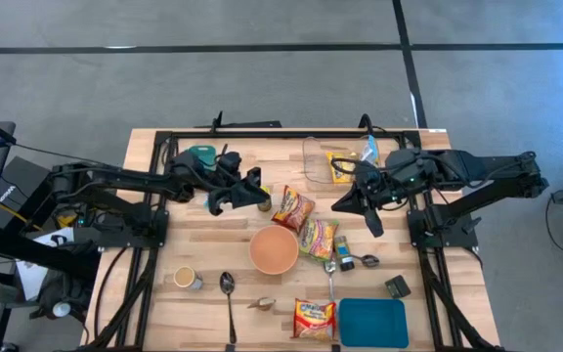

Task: Pick & Place Food Item
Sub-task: Put the blue baby spoon into the light green bin

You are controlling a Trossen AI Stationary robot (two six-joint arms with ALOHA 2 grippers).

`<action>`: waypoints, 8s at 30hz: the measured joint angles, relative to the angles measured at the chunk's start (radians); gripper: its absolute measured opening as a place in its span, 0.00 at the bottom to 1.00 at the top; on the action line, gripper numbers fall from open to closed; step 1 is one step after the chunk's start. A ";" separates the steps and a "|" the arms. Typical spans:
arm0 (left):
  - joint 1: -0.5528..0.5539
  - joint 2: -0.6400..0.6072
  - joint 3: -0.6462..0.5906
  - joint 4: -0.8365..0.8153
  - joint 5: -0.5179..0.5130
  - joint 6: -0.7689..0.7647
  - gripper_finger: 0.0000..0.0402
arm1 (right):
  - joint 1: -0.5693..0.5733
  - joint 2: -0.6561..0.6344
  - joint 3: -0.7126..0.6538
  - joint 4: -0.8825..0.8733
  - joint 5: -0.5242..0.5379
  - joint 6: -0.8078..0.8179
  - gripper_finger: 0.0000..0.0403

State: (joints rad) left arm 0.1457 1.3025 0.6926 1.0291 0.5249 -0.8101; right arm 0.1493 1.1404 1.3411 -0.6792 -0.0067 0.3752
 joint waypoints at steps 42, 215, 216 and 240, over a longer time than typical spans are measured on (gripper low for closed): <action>-0.021 -0.256 0.000 -1.209 -0.693 0.431 0.00 | -0.002 0.000 -0.066 -0.025 0.196 0.052 0.00; 0.164 0.228 0.000 -1.430 -0.885 0.701 0.00 | -0.001 0.000 -0.067 -0.033 0.252 0.059 0.00; 0.159 0.228 0.000 -1.428 -0.885 0.701 0.00 | -0.001 0.000 -0.067 -0.033 0.252 0.059 0.00; 0.238 0.056 0.055 -1.415 -0.596 0.439 0.00 | -0.002 0.000 -0.067 -0.033 0.254 0.054 0.00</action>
State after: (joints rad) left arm 0.3840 1.3590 0.7475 -0.3856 -0.0712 -0.3715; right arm 0.1478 1.1404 1.2743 -0.7124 0.2473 0.4291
